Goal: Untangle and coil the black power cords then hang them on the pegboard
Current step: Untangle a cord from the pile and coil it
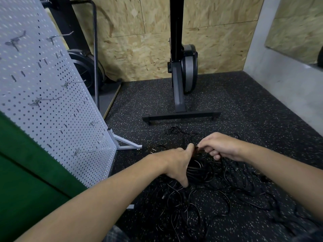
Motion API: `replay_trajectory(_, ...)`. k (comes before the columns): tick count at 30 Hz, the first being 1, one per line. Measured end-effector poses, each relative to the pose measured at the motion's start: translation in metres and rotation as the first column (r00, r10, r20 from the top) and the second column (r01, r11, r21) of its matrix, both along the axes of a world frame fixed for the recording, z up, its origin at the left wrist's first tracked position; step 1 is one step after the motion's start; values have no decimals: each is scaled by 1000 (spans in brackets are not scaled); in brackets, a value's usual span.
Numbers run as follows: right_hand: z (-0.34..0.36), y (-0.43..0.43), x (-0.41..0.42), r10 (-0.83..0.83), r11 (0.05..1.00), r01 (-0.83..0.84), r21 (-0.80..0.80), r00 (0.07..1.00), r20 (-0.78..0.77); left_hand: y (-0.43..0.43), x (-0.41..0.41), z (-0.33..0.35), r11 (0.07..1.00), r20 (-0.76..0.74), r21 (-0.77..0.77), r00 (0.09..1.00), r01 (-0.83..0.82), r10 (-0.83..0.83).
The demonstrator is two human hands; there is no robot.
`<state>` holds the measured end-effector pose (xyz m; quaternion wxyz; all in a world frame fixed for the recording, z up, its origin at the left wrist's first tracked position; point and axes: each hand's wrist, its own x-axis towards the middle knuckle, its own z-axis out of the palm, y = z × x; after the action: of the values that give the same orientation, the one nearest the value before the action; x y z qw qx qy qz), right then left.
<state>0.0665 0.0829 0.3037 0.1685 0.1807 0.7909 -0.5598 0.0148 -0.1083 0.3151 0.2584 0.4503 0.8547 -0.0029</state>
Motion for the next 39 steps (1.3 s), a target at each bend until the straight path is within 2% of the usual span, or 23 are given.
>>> replay_trajectory(5, 2, 4, 1, -50, 996, 58, 70, 993, -108, -5, -17, -5, 983, -82, 82, 982, -161, 168)
replay_trajectory(11, 11, -19, 2, 32, 979, 6, 206, 983, -180, -3, -18, -17, 988, -91, 21, 984, -154, 155)
replay_trajectory(18, 24, -30, 2, -107, 991, 121, 53, 971, -214, -1, -25, -19, 984, -233, 62, 956, -166, 176)
replay_trajectory(22, 31, -33, 6, -114, 992, 95, -84, 959, -261, -1, -29, -22, 976, -288, 106, 934, -188, 211)
replay_trajectory(24, 33, -42, 10, -56, 994, 26, -102, 952, -299, -1, -30, -23, 967, -251, 124, 935, -224, 249)
replay_trajectory(28, 27, -58, 16, 198, 975, -155, 158, 930, -311, -4, -37, -23, 922, -108, 157, 922, -354, 372)
replay_trajectory(33, 24, -66, 28, 441, 871, -314, 378, 839, -320, -18, -60, -21, 837, 115, 330, 899, -436, 424)
replay_trajectory(37, 15, -66, 31, 425, 880, -260, 398, 806, -412, -27, -67, -17, 821, 136, 422, 923, -384, 361)
replay_trajectory(39, 8, -59, 27, 419, 884, -279, 375, 828, -374, -28, -69, -12, 780, 169, 487, 919, -392, 356)
